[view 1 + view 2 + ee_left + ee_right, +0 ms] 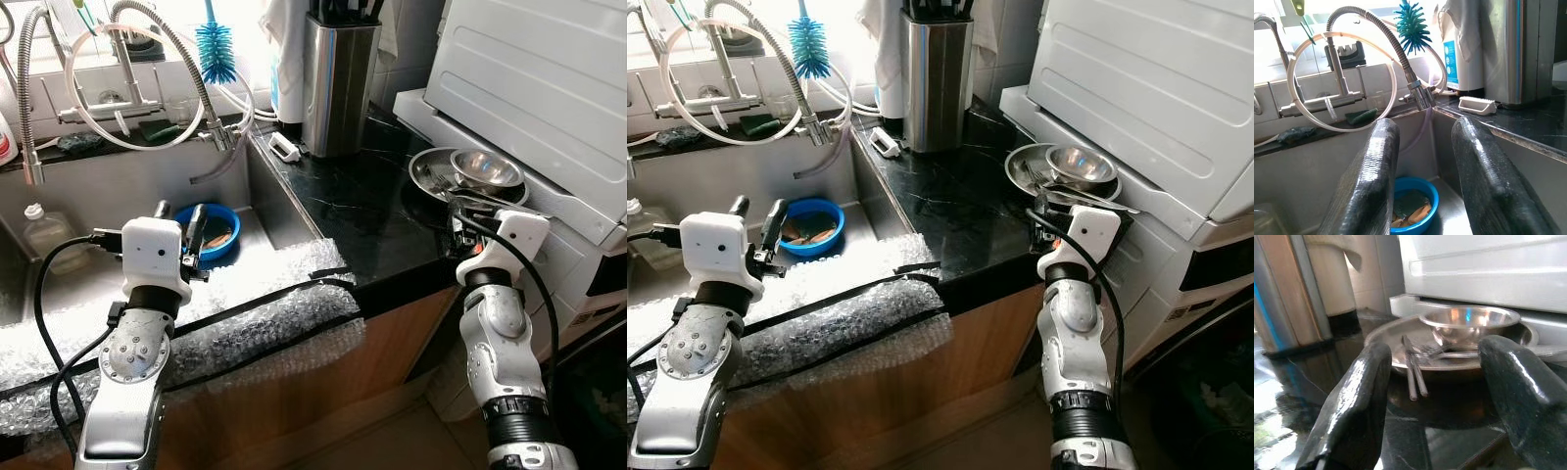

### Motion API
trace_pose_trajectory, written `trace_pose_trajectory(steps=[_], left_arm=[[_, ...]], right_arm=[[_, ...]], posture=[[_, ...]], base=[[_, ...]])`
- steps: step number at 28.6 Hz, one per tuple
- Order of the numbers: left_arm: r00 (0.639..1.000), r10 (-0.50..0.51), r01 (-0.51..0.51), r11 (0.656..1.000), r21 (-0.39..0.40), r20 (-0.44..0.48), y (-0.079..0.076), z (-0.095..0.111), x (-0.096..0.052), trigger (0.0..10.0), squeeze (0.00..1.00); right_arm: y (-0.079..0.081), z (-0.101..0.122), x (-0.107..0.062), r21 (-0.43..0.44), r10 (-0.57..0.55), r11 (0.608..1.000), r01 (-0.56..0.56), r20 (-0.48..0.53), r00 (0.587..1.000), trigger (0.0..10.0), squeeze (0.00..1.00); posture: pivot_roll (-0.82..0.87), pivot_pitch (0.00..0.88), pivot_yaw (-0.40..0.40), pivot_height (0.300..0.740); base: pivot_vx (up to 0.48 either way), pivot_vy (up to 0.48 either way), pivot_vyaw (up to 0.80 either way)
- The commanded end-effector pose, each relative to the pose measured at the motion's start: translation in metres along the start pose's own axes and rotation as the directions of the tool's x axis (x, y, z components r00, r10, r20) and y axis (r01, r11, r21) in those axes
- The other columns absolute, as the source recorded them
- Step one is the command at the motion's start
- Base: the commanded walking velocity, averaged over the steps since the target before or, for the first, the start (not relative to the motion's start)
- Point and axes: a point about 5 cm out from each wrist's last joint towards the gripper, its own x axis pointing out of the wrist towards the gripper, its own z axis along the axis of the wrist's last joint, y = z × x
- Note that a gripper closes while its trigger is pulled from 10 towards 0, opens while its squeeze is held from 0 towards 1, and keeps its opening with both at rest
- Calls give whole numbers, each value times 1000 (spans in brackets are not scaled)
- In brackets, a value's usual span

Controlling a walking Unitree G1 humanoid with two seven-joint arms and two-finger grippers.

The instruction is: Kitchen organization

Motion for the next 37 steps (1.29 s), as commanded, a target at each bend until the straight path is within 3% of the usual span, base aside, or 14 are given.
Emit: trace_pose_trajectory(steps=[1,12,23,25,26,27,37], left_arm=[[1000,7,-7,1000,8,7,-1,1,2,10000,0],[1000,12,-12,1000,10,11,0,1,2,10000,0],[1000,10,-10,1000,10,10,-1,1,2,10000,0],[1000,12,-12,1000,10,10,-1,1,3,10000,0],[1000,12,-13,1000,10,10,-1,1,3,10000,0],[1000,13,-13,1000,10,10,-1,1,3,10000,0],[1000,14,-14,1000,9,13,-1,1,4,10000,0]], right_arm=[[-3,1,5,-12,-15,1000,14,-15,1000,10000,0],[4,5,18,-15,19,1000,-20,-30,999,10000,0],[10,-1,19,-15,49,999,-50,-65,997,10000,0],[11,-2,19,-13,52,999,-53,-67,996,9412,0],[11,-2,19,-14,51,999,-52,-68,996,3412,0],[11,-2,19,-13,51,999,-52,-67,996,0,0],[12,-1,20,-13,57,998,-58,-66,996,0,0]], posture=[[-6,0,-55,740],[-3,0,-54,740],[-2,0,-56,740],[-1,0,-58,740],[-1,0,-59,740],[-1,0,-59,740],[-1,0,-61,740]], base=[[0,0,0],[0,0,0],[0,0,0],[0,0,0],[0,0,0],[0,0,0],[0,0,0]])
